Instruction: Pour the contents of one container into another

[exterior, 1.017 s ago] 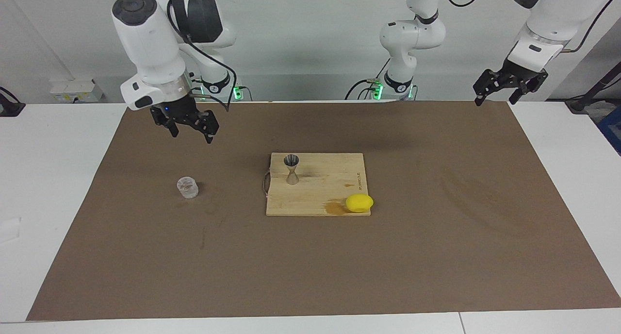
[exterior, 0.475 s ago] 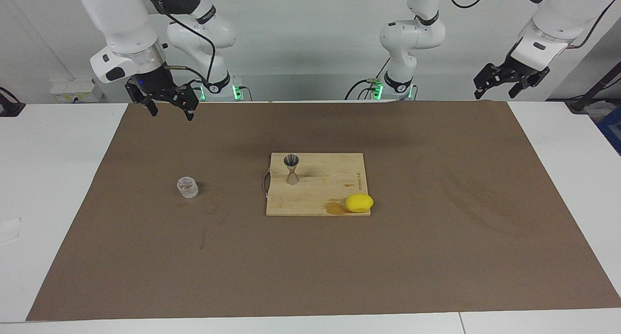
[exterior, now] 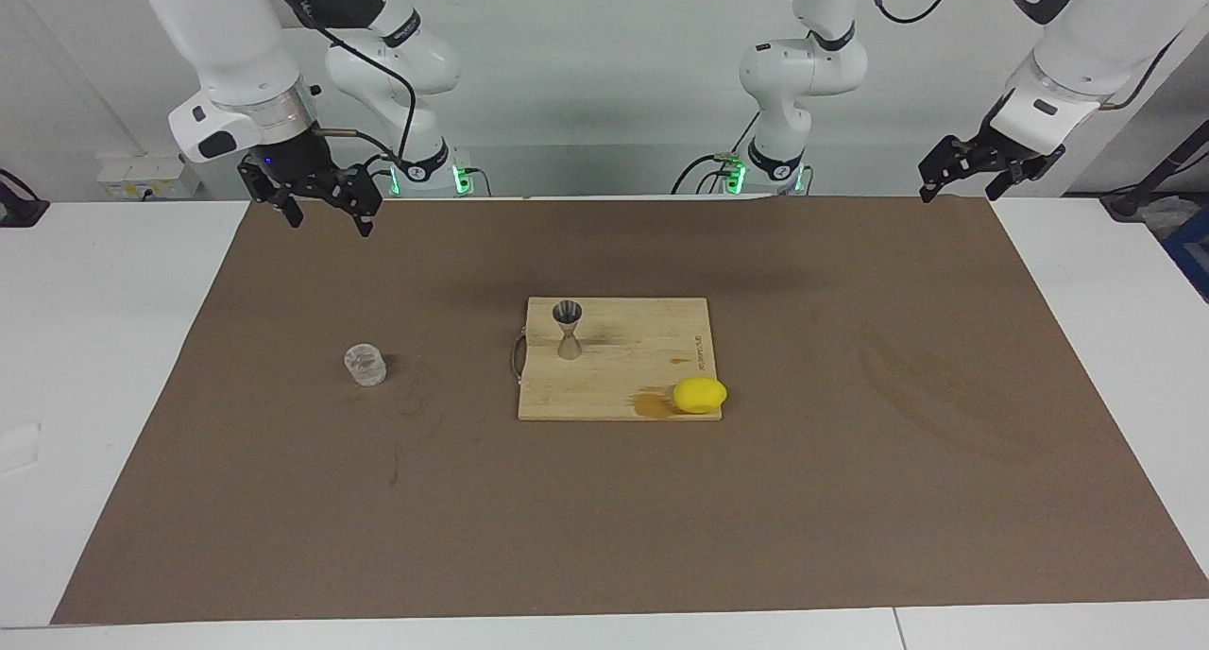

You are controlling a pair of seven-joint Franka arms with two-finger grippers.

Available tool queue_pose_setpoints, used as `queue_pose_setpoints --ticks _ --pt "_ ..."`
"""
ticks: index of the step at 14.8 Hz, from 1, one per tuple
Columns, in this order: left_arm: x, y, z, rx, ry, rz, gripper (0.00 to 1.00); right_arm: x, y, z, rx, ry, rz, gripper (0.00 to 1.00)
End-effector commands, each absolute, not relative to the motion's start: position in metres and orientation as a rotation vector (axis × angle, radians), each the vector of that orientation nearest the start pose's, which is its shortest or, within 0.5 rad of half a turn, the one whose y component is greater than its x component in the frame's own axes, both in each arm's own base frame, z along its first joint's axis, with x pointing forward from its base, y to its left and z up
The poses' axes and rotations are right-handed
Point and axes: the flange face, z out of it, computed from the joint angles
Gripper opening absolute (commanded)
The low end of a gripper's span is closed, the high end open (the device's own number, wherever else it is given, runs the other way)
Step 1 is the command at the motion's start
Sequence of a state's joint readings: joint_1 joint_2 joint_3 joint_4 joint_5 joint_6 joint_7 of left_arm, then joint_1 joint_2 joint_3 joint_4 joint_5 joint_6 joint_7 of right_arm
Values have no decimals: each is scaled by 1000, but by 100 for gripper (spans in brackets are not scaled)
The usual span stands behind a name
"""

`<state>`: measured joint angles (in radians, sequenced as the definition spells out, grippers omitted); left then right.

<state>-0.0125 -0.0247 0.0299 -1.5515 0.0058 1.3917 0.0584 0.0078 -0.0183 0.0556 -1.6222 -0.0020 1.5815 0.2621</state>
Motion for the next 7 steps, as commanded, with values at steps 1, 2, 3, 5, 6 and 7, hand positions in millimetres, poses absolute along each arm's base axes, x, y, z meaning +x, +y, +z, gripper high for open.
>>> queue_pose_setpoints --ticks 1,2,3,5,6,7 --pt "530 11 634 -3148 76 210 100 546 28 608 -3127 272 105 100" --pt "530 11 633 -3148 79 214 100 544 28 605 -3128 272 114 100" --pt "530 11 633 -3148 79 214 100 543 28 605 -3128 269 117 100" --pt "530 11 634 -3149 77 212 100 542 28 606 -3128 269 117 100" --pt "530 11 634 -3149 77 212 100 542 31 605 -3129 262 121 100" --pt "530 10 633 -3149 79 214 100 541 31 604 -3130 262 136 100"
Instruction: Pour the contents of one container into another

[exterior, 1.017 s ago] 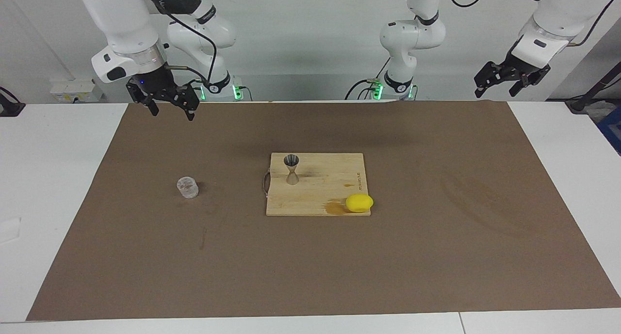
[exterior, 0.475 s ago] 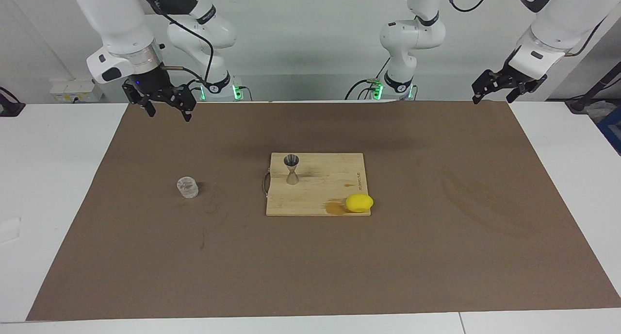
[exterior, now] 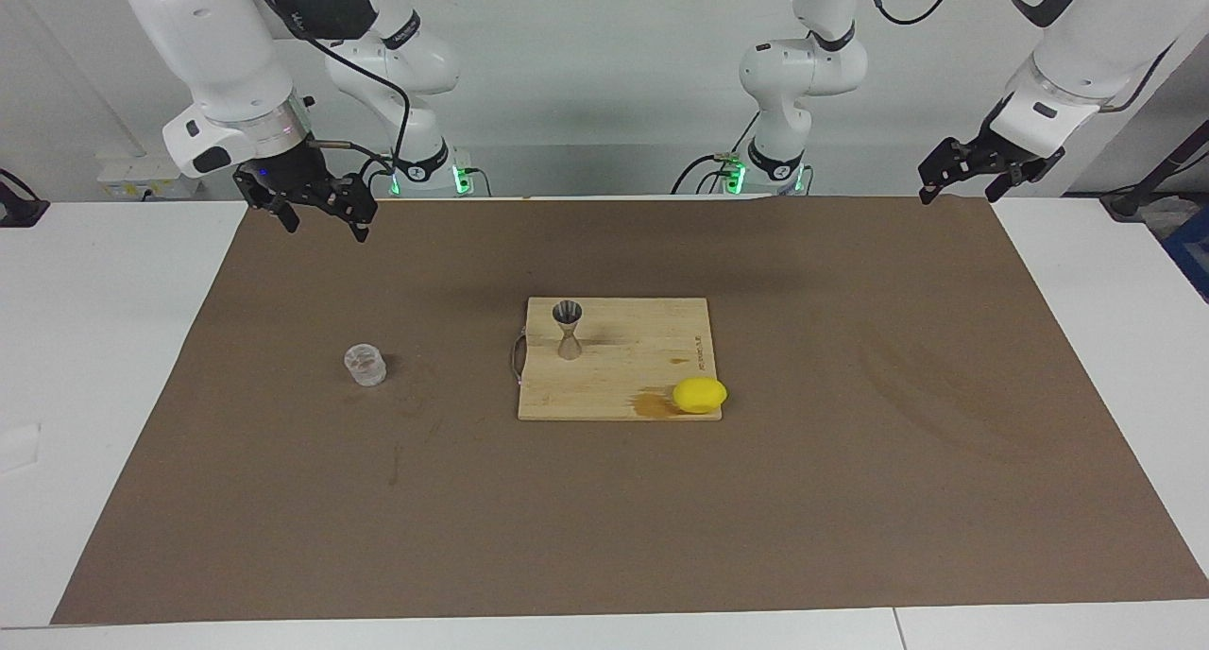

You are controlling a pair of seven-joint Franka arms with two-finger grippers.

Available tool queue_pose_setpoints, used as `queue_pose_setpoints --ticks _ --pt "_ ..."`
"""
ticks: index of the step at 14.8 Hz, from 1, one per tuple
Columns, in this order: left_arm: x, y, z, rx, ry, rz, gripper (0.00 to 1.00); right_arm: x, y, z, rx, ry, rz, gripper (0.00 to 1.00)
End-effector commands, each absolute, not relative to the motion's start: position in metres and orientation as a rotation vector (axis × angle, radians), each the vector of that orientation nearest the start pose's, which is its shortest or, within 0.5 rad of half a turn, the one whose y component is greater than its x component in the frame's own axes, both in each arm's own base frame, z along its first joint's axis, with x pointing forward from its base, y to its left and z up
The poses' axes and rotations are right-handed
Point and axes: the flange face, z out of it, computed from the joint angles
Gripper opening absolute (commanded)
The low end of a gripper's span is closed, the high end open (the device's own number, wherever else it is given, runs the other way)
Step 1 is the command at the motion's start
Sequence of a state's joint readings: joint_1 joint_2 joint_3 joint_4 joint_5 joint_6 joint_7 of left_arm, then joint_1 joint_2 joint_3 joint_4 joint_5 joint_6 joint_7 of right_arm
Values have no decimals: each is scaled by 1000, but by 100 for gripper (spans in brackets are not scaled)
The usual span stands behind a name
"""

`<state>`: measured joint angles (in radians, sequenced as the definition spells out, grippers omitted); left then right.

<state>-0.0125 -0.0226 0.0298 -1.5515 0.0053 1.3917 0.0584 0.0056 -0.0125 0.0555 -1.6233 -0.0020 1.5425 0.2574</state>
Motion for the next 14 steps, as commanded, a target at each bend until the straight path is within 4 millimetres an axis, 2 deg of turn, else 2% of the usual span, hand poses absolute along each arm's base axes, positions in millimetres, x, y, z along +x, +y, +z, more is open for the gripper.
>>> queue_pose_setpoints --ticks 1,9,14 --pt "530 10 634 -3149 81 212 100 540 32 604 -3130 260 133 100" --pt "530 10 635 -3149 79 205 100 541 37 605 -3131 241 117 100" --pt "530 10 634 -3149 77 207 100 542 37 604 -3134 169 119 100"
